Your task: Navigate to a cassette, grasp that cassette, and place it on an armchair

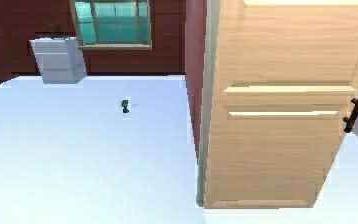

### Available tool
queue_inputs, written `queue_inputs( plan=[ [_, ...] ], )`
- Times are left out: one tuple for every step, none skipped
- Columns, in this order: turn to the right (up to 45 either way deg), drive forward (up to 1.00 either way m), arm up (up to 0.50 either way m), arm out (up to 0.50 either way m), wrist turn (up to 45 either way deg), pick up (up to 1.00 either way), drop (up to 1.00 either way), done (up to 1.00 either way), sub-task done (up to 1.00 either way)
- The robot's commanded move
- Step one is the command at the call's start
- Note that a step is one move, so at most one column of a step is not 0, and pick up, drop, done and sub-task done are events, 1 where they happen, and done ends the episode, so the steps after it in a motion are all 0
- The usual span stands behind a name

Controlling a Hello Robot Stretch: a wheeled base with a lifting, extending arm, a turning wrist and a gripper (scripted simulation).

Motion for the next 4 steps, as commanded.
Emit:
queue_inputs(
  plan=[
    [-45.0,0.0,0.0,0.0,0.0,0.0,0.0,0.0,0.0],
    [-27.0,0.0,0.0,0.0,0.0,0.0,0.0,0.0,0.0],
    [0.0,0.05,0.0,0.0,0.0,0.0,0.0,0.0,0.0],
    [-45.0,0.0,0.0,0.0,0.0,0.0,0.0,0.0,0.0]
  ],
)
